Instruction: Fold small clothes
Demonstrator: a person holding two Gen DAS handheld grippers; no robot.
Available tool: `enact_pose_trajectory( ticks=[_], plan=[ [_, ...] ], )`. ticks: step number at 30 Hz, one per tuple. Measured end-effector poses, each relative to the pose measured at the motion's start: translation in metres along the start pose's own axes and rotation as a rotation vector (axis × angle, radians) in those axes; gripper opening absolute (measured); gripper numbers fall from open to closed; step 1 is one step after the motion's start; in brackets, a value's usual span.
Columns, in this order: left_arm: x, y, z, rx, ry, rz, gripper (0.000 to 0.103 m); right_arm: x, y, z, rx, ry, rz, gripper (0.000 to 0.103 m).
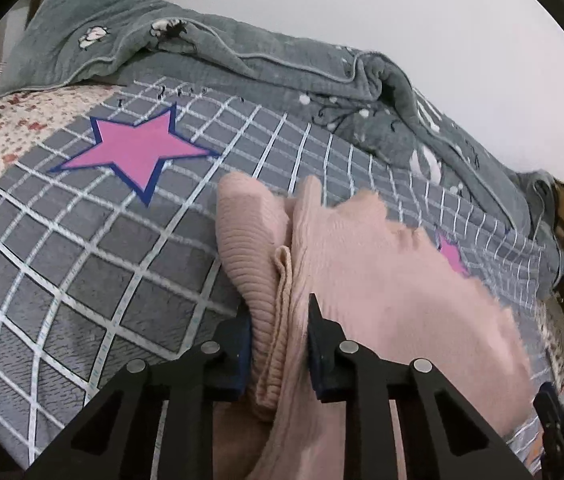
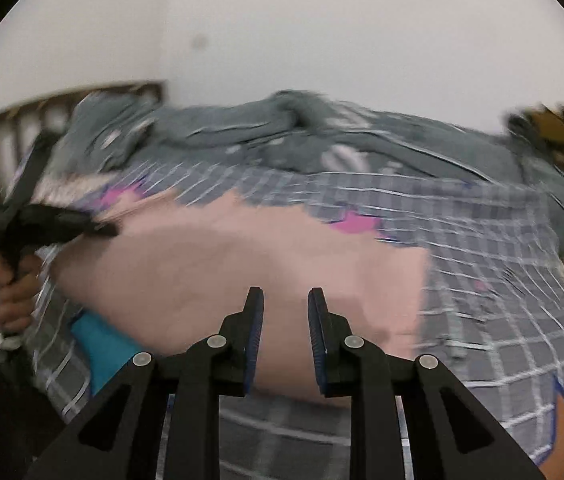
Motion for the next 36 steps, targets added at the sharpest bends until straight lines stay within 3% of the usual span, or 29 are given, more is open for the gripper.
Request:
enact_pose_trajectory(
  ticks=[3,7,12,15,21,23,26,28,32,36],
  plan=[
    [0.007,0.015,-0.032,-0.020,0.002,0.005,0.021,-0.012,0.005,-0.045,-0.116,-0.055,0.048,0.022],
    [0.009,0.029,-0.089,-0.063,0.002,0.028,0.021,-0.029,-0.006,-0.095,-0.177,-0.200,0.128,0.022],
    [-0.003,0.024,-0.161,-0.131,-0.013,0.059,0.021,-0.033,-0.022,-0.146,-0.300,-0.226,0.179,0.022],
    [-0.027,0.004,-0.199,-0.150,-0.024,0.100,0.021,-0.029,-0.026,-0.166,-0.344,-0.230,0.179,0.022],
    [-0.098,-0.073,-0.255,-0.259,-0.030,0.245,0.021,-0.027,-0.025,-0.187,-0.413,-0.207,0.168,0.022],
    [-0.109,-0.088,-0.262,-0.290,-0.040,0.274,0.025,-0.031,-0.026,-0.188,-0.427,-0.184,0.183,0.022],
    [-0.100,-0.089,-0.271,-0.324,-0.149,0.269,0.033,-0.034,-0.026,-0.184,-0.426,-0.157,0.196,0.022],
    [-0.086,-0.080,-0.268,-0.321,-0.201,0.267,0.045,-0.035,-0.025,-0.178,-0.431,-0.125,0.196,0.022],
    [-0.057,-0.058,-0.243,-0.312,-0.190,0.186,0.049,-0.032,-0.017,-0.164,-0.475,-0.009,0.180,0.023],
    [-0.034,-0.034,-0.198,-0.307,-0.136,0.108,0.051,-0.027,-0.003,-0.137,-0.510,0.156,0.152,0.034]
  ],
)
Point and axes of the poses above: each gripper's, at about its wrist camera, not at the fingertips, and x roughly against the way its jaws point, z to its left, y to its top, the point moved 5 cm from there along -x, roughly the way its jaws point, and after that the axes turned 14 degrees about -y, right-handed, at the moved point
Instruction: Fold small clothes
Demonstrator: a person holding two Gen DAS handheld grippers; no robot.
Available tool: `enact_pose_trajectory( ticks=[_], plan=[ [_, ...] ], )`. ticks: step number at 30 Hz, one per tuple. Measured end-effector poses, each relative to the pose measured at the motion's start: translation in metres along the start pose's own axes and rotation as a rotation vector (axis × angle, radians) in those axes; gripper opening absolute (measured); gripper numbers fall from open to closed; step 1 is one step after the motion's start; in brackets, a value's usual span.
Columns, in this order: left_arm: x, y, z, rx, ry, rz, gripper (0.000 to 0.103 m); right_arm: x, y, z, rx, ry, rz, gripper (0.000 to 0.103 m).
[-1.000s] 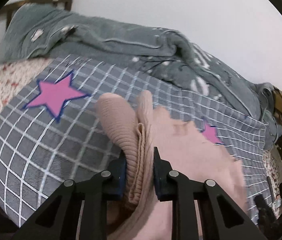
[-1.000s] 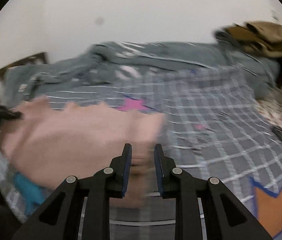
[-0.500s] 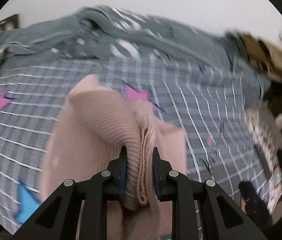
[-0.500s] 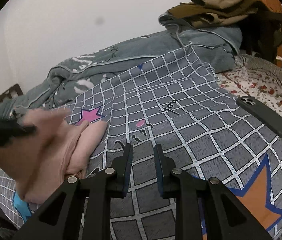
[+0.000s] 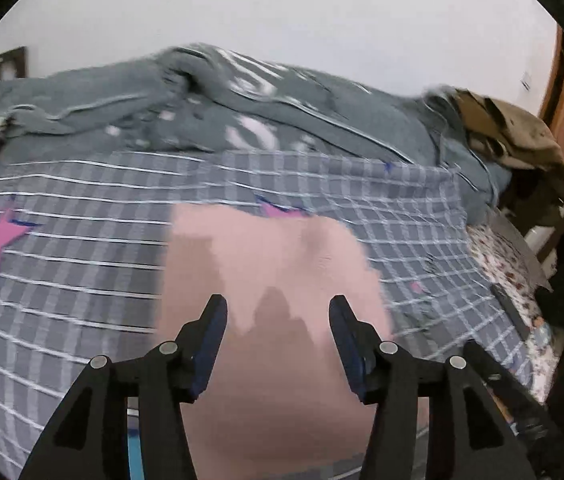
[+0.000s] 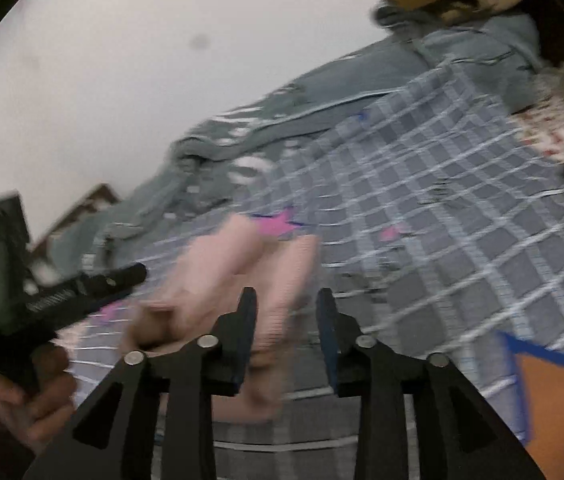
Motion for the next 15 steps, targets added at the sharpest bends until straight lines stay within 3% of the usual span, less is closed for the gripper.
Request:
enact_pose_trajectory(
  ticks=[2,6,10,12,14,15],
  plan=[
    [0.012,0.000,0.029,0.028,0.019,-0.019,0.052,0.001,-0.003,0.022,0.004,0.092,0.001,0.037],
    [0.026,-0.008,0.066,0.054,0.032,-0.035,0.052,0.000,-0.007,0.057,0.006,0.194,0.001,0.046],
    [0.033,-0.019,0.091,0.042,0.025,-0.064,0.052,-0.007,-0.013,0.083,0.024,0.209,0.000,0.047],
    [0.033,-0.024,0.097,0.045,0.008,-0.076,0.052,-0.016,-0.018,0.094,0.063,0.166,0.013,0.047],
    [0.030,-0.029,0.103,0.042,-0.011,-0.080,0.052,-0.031,-0.027,0.101,0.122,0.045,0.013,0.047],
    [0.030,-0.032,0.105,0.042,-0.012,-0.083,0.052,-0.036,-0.032,0.097,0.136,-0.026,0.011,0.038]
  ],
)
Point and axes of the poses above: each gripper's, at about its wrist camera, not at the fingertips, and x roughly against the way its jaws point, z to its left, y to its top, the point moved 5 cm from there along -x, roughly the way its jaws point, and after that the axes turned 14 degrees about -y, right-handed, at the moved point
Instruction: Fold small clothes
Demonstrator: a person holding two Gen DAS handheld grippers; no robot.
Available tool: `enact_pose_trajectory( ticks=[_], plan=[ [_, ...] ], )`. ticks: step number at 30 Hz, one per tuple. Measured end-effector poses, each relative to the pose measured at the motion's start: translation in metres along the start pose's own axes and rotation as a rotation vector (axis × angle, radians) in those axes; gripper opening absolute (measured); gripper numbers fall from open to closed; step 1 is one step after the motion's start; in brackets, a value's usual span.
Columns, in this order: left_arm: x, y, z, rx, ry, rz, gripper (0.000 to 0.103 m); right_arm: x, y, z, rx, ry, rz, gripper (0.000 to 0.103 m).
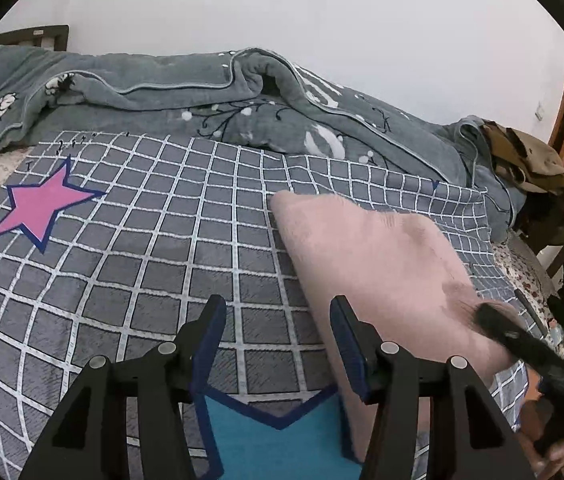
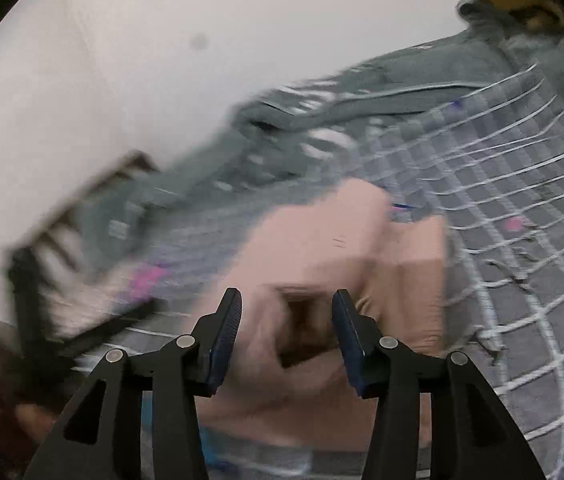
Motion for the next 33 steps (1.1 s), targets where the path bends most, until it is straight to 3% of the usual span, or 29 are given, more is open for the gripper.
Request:
enact_pose_trajectory(
  ticks=[1,4,8,10,12,13,15,18,20,25,28,33],
  plan=[
    [0.001,-0.003,0.003,0.003,-0.007,-0.009,0.052,-0.008,-0.006,-0.005,-0.009,-0.066,-0.001,0.014],
    [-0.001,-0.014,0.009,0.014,-0.049,-0.016,0.052,-0.006,-0.013,-0.016,-0.052,-0.038,-0.020,0.011],
    [-0.003,-0.017,0.006,0.010,-0.089,0.014,0.052,0.045,-0.002,-0.031,-0.065,0.051,-0.186,0.010],
    [-0.002,-0.017,0.001,0.011,-0.129,0.008,0.053,0.059,-0.002,-0.043,-0.062,0.014,-0.233,0.010],
    [-0.005,-0.018,-0.002,0.021,-0.160,0.016,0.053,0.046,-0.012,-0.057,-0.067,-0.083,-0.171,0.014],
    [-0.007,-0.019,-0.004,0.029,-0.173,0.024,0.053,0.024,-0.023,-0.063,-0.061,-0.125,-0.062,0.019],
    [-0.011,-0.020,-0.007,0.035,-0.186,0.033,0.053,0.006,-0.030,-0.069,-0.075,-0.131,0.019,0.026],
    [-0.015,-0.019,-0.011,0.037,-0.199,0.040,0.053,0.023,-0.018,-0.069,-0.066,-0.124,-0.051,0.039],
    [-0.017,-0.017,-0.015,0.050,-0.237,0.040,0.053,0.032,-0.005,-0.063,-0.029,-0.137,-0.096,0.039],
    [-0.029,-0.009,-0.026,0.089,-0.293,0.046,0.053,0.019,0.015,-0.049,0.034,-0.157,-0.076,0.039],
    [-0.043,-0.010,-0.031,0.073,-0.264,0.086,0.054,-0.004,0.005,-0.051,0.092,-0.231,-0.029,0.041],
    [-0.058,-0.020,-0.024,0.069,-0.202,0.155,0.057,-0.009,-0.010,-0.070,0.043,-0.268,-0.035,0.046]
  ],
)
Point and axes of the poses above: each gripper's, at about its wrist camera, not at the fingertips, and x roughly against the way its jaws point, z to its left, y to its top, the point moved 5 cm from there along -x, roughly the way its jaws point, and after that the axes turned 14 degrees about -y, right-handed, at the moved point
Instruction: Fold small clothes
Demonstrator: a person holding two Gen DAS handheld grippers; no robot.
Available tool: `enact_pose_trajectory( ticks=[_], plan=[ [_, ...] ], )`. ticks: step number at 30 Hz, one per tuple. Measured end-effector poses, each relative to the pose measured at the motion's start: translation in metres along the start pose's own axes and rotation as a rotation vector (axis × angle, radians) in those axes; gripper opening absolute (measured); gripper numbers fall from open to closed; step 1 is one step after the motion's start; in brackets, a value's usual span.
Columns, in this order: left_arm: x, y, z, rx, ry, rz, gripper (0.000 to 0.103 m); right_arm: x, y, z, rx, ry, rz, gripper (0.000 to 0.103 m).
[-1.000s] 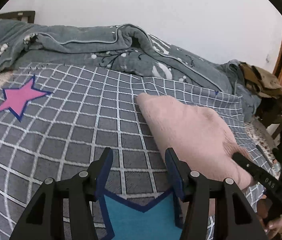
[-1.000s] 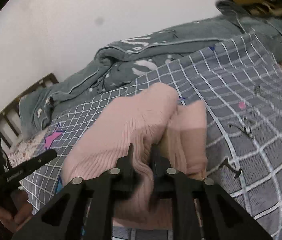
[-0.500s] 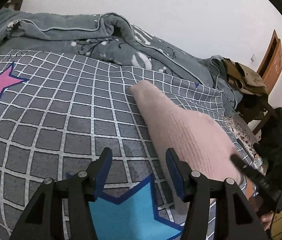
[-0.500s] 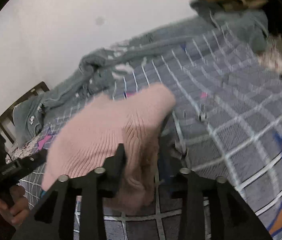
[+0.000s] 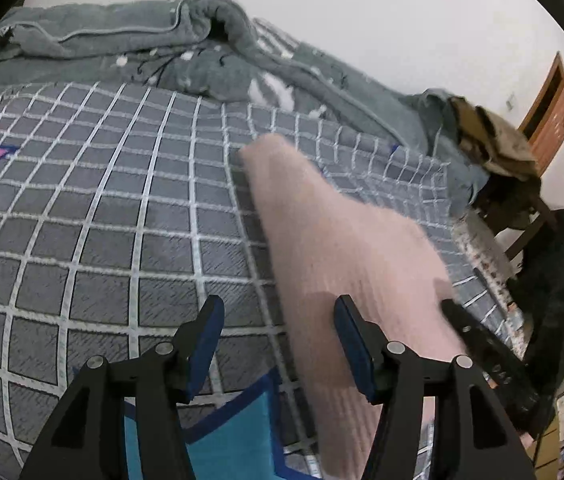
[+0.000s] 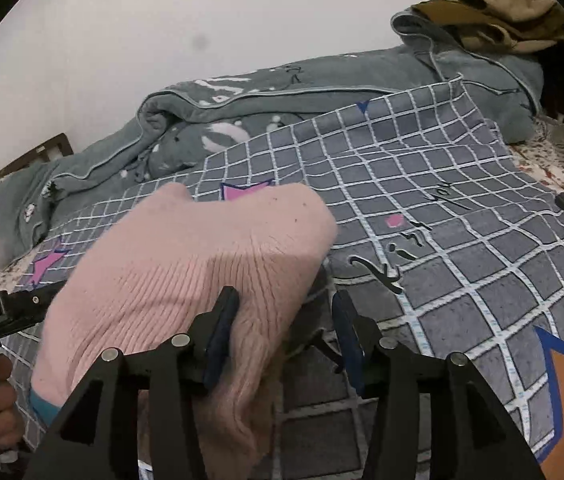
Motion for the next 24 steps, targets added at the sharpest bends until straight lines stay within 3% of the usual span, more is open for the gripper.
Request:
enact_pose_trajectory(
  ticks=[4,10,14,16,19,24],
  plan=[
    [0.006,0.002,0.004,0.051,-0.062,-0.019,0.052,0.002,-0.001,0.005,0.033,-0.028,-0.021,0.046],
    [0.003,0.013,-0.015,0.056,-0.181,-0.059,0.052,0.017,0.014,0.002,-0.057,0.088,-0.055,0.047],
    [-0.013,0.013,-0.028,0.018,-0.131,-0.041,0.056,0.027,0.017,0.013,-0.027,0.126,-0.092,0.047],
    [-0.018,0.014,-0.027,0.000,-0.079,-0.028,0.061,0.024,0.014,0.019,0.017,0.081,-0.086,0.047],
    [-0.025,0.009,-0.023,-0.009,-0.059,0.015,0.062,0.001,0.004,0.015,0.052,-0.009,-0.009,0.048],
    [-0.027,0.003,-0.028,-0.088,-0.001,0.021,0.062,-0.010,0.000,0.002,0.005,-0.018,0.052,0.054]
  ],
)
Point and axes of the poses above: each gripper's, at about its wrist camera, not at the fingertips, and x roughly against the way its jaws point, z to its left, y to its top, the point moved 5 cm from there along -x, roughly the way its jaws point, and after that the axes turned 14 degrees about -y, right-handed, at the moved point
